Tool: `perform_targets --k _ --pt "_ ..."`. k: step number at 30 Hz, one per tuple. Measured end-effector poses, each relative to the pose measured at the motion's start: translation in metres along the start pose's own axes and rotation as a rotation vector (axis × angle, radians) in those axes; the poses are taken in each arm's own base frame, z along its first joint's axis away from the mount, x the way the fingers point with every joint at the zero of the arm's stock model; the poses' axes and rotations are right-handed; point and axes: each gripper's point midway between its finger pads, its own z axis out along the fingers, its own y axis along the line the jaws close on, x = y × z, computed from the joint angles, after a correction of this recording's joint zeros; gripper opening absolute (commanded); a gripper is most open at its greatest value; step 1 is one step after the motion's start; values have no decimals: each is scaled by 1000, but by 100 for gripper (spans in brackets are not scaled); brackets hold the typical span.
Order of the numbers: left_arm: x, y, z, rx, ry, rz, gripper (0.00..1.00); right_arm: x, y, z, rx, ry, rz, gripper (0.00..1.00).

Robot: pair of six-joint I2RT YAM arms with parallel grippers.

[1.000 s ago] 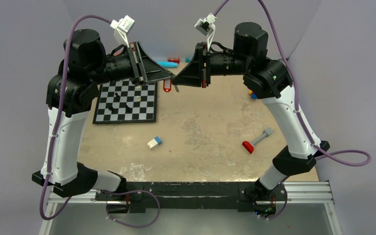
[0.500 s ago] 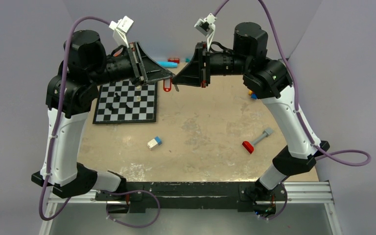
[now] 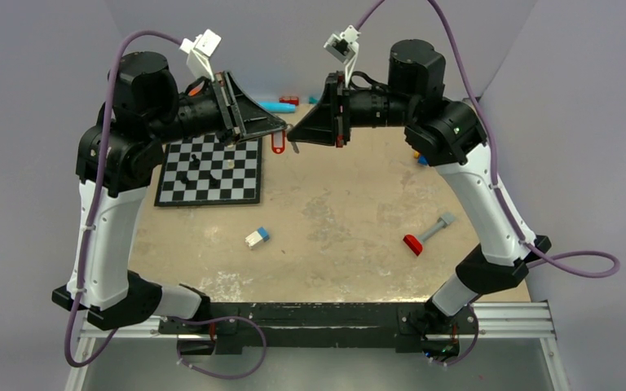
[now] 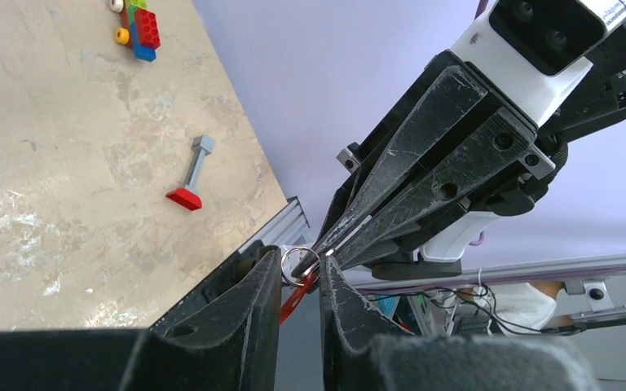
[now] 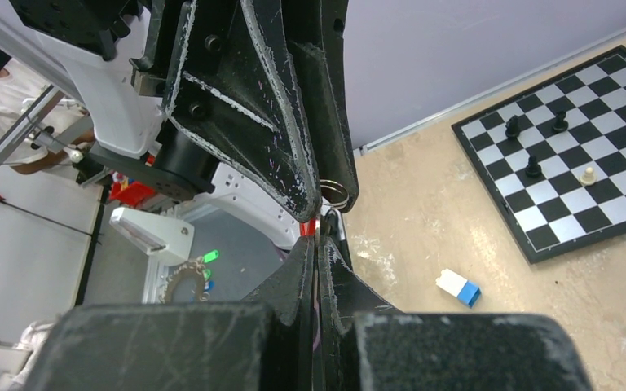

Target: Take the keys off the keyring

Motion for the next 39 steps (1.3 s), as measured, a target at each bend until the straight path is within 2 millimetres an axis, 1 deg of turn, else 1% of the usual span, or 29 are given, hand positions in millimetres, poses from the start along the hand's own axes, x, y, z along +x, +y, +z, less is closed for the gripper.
perform_targets --k 13,16,20,22,24,26,28,31,33,35,37,38,39 --pt "0 1 -2 -14 -7 -3 0 0 4 -10 23 -12 -40 0" --pt "-2 6 -3 -40 -21 -1 0 0 7 -13 18 -13 -48 0" --pt "-5 18 0 -89 -36 -10 0 0 13 -26 56 -34 -77 0" --pt "-7 21 0 -106 -43 -10 0 3 9 -36 118 -53 -83 0" --pt "-7 27 1 -126 -46 -2 0 12 2 -50 201 -68 -74 0" --pt "-3 37 3 -154 -39 -6 0 20 -4 -59 259 -74 -59 0" --pt "5 55 6 -196 -18 -16 0 33 -13 -64 309 -70 -26 0" --pt "23 93 16 -282 35 -44 0 59 -33 -60 360 -29 56 0" --pt "37 120 24 -329 74 -65 0 82 -53 -52 397 20 126 0" --pt "56 149 34 -379 123 -92 0 109 -78 -44 440 83 198 0" --pt "73 175 44 -416 168 -106 0 137 -107 -38 477 124 268 0" --pt "83 187 50 -434 195 -110 0 150 -119 -37 488 139 305 0" --pt "90 195 54 -445 213 -114 0 165 -133 -37 496 149 352 0"
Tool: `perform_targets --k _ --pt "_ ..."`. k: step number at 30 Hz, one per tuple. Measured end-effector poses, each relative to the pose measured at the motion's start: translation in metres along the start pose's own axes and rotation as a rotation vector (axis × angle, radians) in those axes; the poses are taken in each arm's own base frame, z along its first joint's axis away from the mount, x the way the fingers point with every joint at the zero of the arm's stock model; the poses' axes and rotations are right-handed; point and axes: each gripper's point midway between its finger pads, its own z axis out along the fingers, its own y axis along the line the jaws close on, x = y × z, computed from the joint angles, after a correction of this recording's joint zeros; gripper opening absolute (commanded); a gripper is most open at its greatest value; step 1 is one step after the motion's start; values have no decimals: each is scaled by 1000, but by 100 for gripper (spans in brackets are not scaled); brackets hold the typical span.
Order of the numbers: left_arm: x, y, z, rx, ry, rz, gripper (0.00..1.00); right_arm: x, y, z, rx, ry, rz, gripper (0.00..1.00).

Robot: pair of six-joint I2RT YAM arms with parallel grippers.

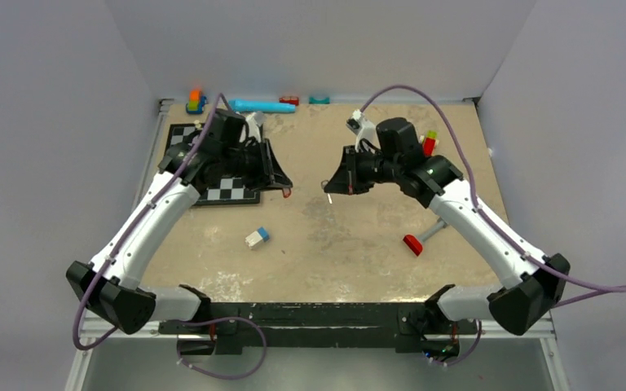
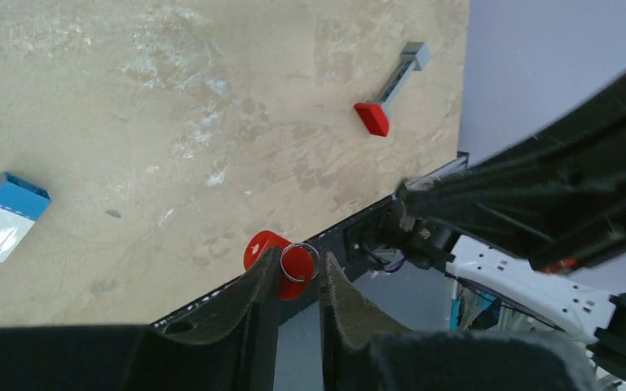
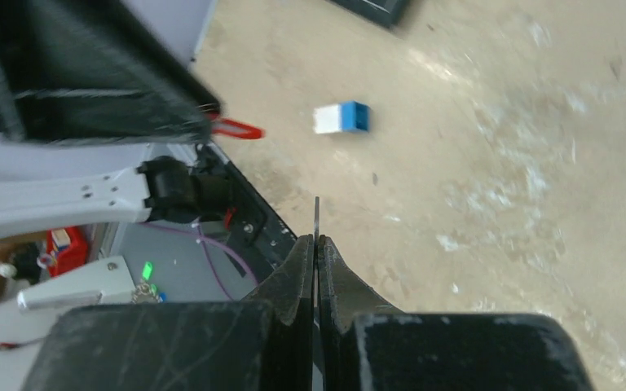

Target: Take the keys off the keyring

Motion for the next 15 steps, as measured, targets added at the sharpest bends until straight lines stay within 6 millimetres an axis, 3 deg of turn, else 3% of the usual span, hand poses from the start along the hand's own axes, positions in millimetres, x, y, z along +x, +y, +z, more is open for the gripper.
perform_targets --k 5,12,15 --pt "17 36 48 -55 53 -2 0 49 -78 39 81 102 210 0" --pt "38 87 110 -167 135 7 1 90 -118 82 107 199 277 0" --pt "47 102 129 -197 178 3 9 102 -131 94 123 224 292 0"
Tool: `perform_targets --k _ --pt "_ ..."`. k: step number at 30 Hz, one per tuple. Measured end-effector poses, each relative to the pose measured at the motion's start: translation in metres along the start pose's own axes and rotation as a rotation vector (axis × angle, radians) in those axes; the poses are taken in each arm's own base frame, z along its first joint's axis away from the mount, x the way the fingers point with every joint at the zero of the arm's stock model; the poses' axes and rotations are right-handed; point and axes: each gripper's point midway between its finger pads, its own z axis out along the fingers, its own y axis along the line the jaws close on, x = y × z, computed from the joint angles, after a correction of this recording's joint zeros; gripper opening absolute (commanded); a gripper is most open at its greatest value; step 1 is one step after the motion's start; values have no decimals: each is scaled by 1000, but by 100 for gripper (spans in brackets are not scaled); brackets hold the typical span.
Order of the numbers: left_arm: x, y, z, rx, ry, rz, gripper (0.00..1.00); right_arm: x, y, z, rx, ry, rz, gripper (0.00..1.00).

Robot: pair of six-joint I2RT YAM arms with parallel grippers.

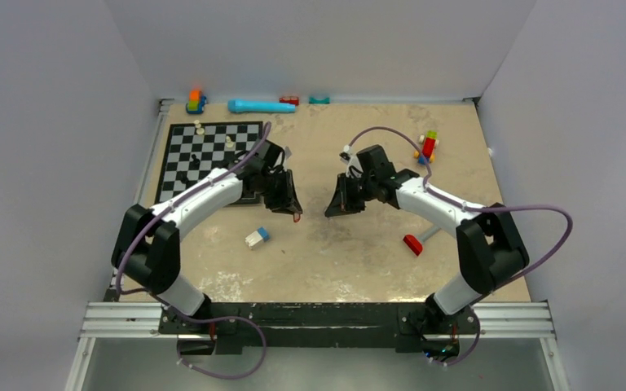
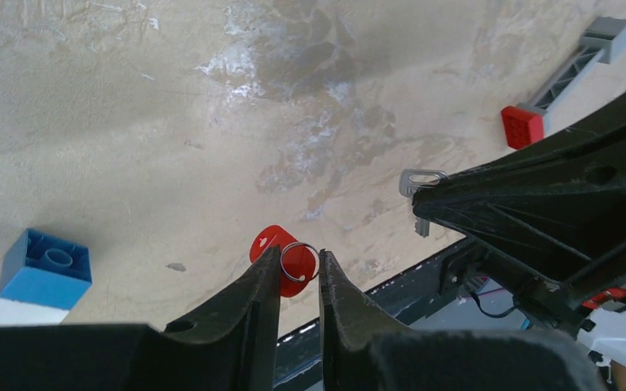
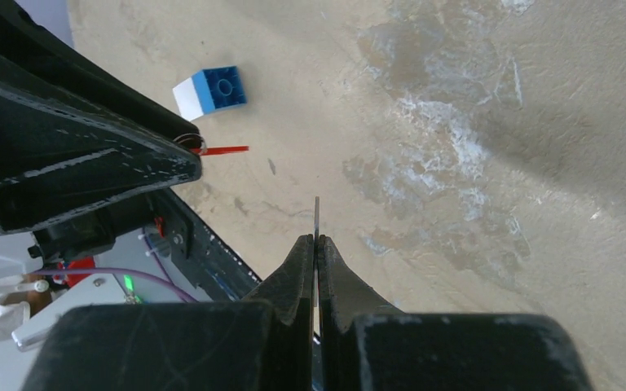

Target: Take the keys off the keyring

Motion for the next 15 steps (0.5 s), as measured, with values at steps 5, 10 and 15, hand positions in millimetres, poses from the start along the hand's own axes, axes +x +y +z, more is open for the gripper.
perform_targets --k 5,10,15 --pt "3 12 26 -31 49 -6 33 -2 -10 12 21 2 2 0" --pt "7 19 33 -47 74 16 54 -1 -22 19 56 8 -9 3" --pt "5 18 31 -48 77 34 60 6 -37 24 107 40 -13 14"
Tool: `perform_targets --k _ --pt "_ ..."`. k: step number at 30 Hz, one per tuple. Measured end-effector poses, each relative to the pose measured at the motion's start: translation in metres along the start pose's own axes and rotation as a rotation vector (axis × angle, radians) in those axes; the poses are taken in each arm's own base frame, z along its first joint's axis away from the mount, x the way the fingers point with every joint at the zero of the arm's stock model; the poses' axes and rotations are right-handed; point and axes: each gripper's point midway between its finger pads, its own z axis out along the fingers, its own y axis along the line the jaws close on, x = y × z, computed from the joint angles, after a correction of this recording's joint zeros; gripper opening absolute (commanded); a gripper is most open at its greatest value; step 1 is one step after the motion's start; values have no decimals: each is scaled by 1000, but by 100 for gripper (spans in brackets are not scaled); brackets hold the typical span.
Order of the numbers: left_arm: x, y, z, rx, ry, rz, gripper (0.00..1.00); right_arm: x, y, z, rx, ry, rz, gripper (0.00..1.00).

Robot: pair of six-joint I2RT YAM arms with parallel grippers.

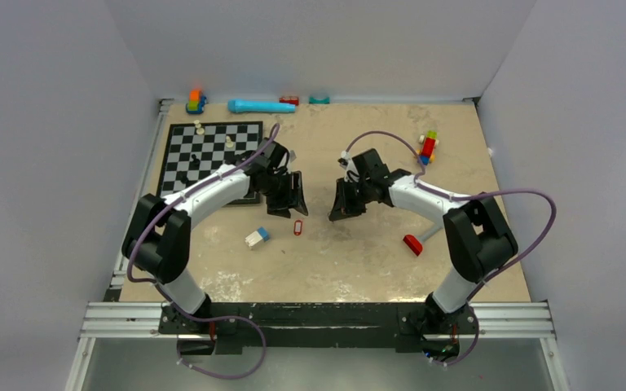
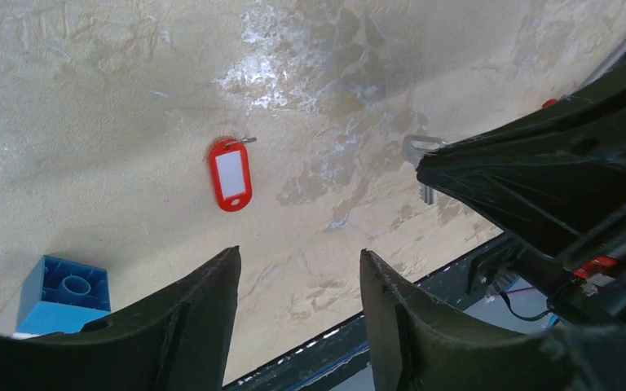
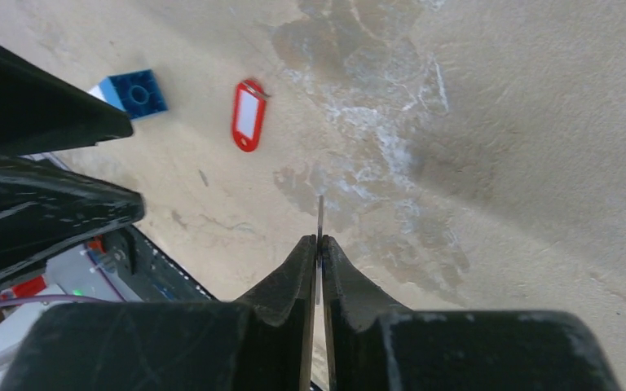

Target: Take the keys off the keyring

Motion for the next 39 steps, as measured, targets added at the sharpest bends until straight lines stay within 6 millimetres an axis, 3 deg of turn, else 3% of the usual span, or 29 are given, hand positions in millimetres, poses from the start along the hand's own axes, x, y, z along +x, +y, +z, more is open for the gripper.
perform_targets --k 5,7,10,13,14,21,27,32,36,39 --pt "-6 -6 -6 5 -8 13 63 4 -13 4 60 37 -2 71" --pt "-9 -8 -9 8 -14 18 65 3 -16 1 93 45 -8 78" --pt "-13 -11 -17 13 -30 24 75 -2 -18 -6 131 40 -20 80" --pt "-16 -11 -31 15 -59 27 98 -7 -18 -16 164 25 -32 80" --pt "-18 -10 -37 14 -73 32 100 -8 -17 -21 174 17 -37 80" --pt "-32 -18 -89 3 -221 89 100 -33 11 -67 168 -94 -104 82" --pt "-37 -21 -141 -14 -390 154 100 -67 54 -127 109 -291 -220 82" --pt "-41 -20 -196 -30 -598 195 100 -77 84 -186 59 -485 -310 84" --pt "-36 -9 -231 -45 -774 215 100 -83 91 -232 70 -682 -292 87" --pt "-26 14 -238 -85 -875 218 100 -80 86 -254 86 -796 -265 90"
